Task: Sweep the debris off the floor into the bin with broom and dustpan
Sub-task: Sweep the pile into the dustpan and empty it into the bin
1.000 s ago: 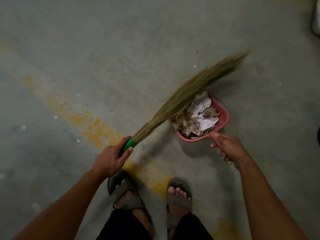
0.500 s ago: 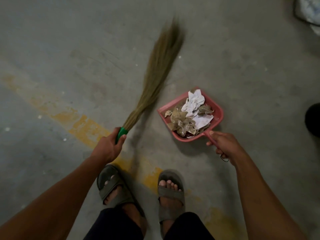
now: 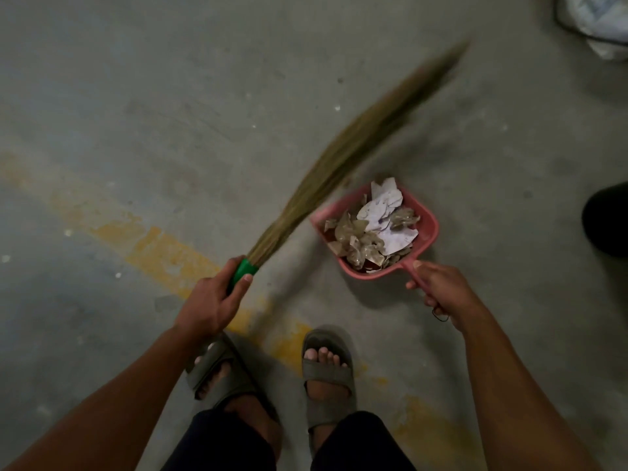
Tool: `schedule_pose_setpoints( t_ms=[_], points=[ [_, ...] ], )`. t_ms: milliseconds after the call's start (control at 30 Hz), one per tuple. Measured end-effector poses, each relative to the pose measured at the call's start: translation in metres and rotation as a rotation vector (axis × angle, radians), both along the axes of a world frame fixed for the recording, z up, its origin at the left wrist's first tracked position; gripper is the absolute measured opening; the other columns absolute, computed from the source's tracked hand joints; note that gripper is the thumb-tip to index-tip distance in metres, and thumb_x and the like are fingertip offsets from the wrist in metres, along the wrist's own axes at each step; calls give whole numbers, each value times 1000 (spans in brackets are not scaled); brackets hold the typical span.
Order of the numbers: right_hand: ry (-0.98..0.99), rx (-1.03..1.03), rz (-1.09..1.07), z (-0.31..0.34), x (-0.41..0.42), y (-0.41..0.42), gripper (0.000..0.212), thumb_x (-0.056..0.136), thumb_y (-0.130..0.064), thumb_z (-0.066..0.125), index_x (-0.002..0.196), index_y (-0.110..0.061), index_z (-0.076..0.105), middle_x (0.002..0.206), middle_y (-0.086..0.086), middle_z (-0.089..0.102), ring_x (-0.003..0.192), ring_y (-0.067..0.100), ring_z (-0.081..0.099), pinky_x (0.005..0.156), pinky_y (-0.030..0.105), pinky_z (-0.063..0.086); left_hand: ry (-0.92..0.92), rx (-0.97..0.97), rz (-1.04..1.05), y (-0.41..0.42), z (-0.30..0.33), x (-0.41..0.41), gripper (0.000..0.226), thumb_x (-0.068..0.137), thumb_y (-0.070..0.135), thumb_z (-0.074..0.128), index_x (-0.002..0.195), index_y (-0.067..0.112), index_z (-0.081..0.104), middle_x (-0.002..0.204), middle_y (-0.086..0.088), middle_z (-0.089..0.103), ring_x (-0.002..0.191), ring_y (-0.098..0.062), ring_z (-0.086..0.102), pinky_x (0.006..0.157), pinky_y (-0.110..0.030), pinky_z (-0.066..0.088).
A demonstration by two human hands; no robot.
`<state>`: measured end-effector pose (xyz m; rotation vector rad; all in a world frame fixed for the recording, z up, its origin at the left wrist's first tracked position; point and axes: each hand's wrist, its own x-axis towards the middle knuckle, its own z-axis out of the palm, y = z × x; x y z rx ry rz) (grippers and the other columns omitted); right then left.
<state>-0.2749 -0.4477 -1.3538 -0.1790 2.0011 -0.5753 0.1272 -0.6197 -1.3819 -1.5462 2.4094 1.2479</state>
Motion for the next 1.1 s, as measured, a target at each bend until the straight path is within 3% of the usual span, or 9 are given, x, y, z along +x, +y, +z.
schedule_pose_setpoints(
  t_ms=[233,400,633,733,933,1100],
  points=[
    [-17,30,-72,5,-23,35,18,107,-34,56,107,-35,73,93,6,79,44,12,40,45,15,23,-165,-17,42,-37,-26,-30,44,108,58,38,143,33,43,80,-7,66,65,-25,63,65,-40,57],
    [-22,25,-91,0,-19,43,18,107,-35,56,112,-36,73,93,6,80,45,13,41,45,16,24,-155,40,-62,4,-41,-36,50,105,61,41,146,33,44,76,-14,68,65,-36,67,62,-42,58],
    [-12,-65,-102,-2,-4,51,15,109,-35,56,107,-39,71,93,8,78,44,5,46,36,16,30,-52,112,-175,62,-28,-52,59,102,71,34,150,38,42,68,2,65,52,-8,61,50,-27,46],
    [-63,-128,-215,-6,2,62,18,111,-32,54,117,-37,70,92,7,75,43,11,39,40,17,28,-15,131,-125,65,-11,-53,48,107,55,44,150,32,46,62,2,62,49,-9,61,44,-20,41],
    [-128,-253,-407,-7,6,73,22,110,-33,55,124,-27,71,93,6,74,41,9,37,40,16,26,-8,34,-166,36,16,-63,48,107,59,40,150,37,43,60,4,59,48,-9,59,47,-37,51],
    [-115,-327,-502,10,3,58,20,110,-36,55,119,-27,71,88,3,73,41,9,36,39,15,27,-10,-1,-212,7,40,-85,45,109,50,43,151,32,43,62,3,59,47,-11,58,45,-25,46]
  ],
)
